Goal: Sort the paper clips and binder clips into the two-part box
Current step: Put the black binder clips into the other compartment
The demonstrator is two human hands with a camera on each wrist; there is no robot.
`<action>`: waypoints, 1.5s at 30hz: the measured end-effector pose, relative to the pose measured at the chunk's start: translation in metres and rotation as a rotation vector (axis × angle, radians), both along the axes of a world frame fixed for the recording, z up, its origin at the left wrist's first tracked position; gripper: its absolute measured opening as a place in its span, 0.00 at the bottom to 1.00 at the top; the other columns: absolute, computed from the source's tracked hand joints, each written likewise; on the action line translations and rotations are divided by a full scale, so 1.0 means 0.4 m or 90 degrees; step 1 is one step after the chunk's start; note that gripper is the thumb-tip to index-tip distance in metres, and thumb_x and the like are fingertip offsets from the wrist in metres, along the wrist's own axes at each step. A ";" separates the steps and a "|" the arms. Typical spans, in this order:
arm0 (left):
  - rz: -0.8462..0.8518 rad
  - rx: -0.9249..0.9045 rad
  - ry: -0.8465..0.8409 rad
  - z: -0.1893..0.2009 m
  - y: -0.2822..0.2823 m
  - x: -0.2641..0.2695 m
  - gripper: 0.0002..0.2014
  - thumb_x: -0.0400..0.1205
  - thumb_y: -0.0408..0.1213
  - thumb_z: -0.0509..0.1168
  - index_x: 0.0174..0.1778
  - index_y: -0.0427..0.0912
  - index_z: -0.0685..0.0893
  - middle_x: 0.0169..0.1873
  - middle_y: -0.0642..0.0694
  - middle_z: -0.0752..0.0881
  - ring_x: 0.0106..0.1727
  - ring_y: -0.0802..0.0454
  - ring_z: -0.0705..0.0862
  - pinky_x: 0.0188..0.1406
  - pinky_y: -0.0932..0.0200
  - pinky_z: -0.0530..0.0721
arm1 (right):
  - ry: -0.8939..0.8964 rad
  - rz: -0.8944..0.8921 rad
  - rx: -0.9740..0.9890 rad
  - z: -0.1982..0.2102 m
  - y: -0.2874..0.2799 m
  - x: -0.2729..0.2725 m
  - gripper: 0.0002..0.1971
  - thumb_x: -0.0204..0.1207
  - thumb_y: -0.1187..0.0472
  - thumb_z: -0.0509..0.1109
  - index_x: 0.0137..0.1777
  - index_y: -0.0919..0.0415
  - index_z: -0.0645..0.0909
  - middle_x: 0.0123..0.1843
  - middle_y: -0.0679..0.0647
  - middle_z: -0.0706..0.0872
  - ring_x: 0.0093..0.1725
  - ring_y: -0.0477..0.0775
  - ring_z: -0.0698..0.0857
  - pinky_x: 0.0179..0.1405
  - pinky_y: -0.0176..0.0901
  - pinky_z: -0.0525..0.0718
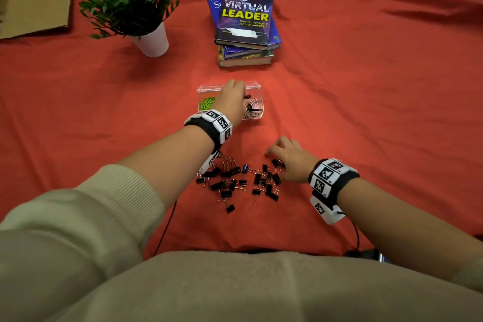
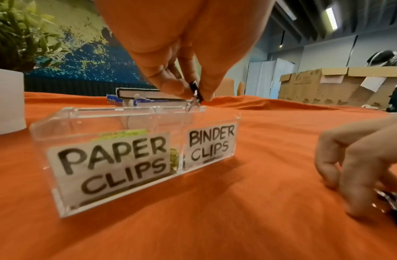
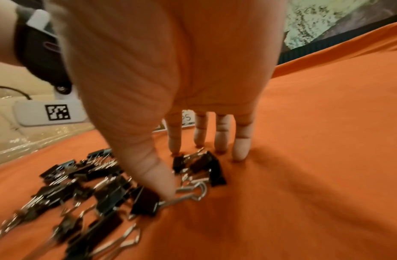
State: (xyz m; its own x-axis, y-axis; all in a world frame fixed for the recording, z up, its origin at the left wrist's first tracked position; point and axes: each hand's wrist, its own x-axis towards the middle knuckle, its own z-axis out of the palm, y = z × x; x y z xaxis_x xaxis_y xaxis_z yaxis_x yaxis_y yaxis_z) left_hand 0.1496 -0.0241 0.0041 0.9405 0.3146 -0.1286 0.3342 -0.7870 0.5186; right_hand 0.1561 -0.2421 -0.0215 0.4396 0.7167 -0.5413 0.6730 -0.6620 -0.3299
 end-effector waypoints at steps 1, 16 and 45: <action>-0.001 0.004 0.001 -0.006 -0.002 -0.005 0.09 0.81 0.36 0.66 0.54 0.36 0.78 0.55 0.38 0.78 0.55 0.40 0.79 0.55 0.49 0.77 | 0.002 -0.002 0.005 -0.006 -0.001 -0.005 0.29 0.67 0.61 0.73 0.69 0.50 0.71 0.63 0.52 0.69 0.60 0.55 0.70 0.58 0.52 0.81; -0.296 0.074 0.209 -0.083 -0.121 -0.270 0.16 0.78 0.36 0.65 0.62 0.40 0.76 0.56 0.43 0.76 0.61 0.44 0.76 0.55 0.50 0.77 | 0.068 -0.094 0.102 -0.031 0.011 0.003 0.14 0.66 0.66 0.75 0.43 0.54 0.73 0.45 0.50 0.76 0.45 0.53 0.77 0.45 0.40 0.72; -0.131 -0.007 0.175 -0.115 -0.141 -0.252 0.11 0.80 0.37 0.68 0.50 0.36 0.75 0.55 0.42 0.69 0.40 0.39 0.81 0.43 0.43 0.83 | 0.173 -0.436 0.252 -0.025 0.054 0.047 0.16 0.66 0.73 0.74 0.32 0.52 0.76 0.30 0.50 0.81 0.30 0.49 0.80 0.32 0.43 0.81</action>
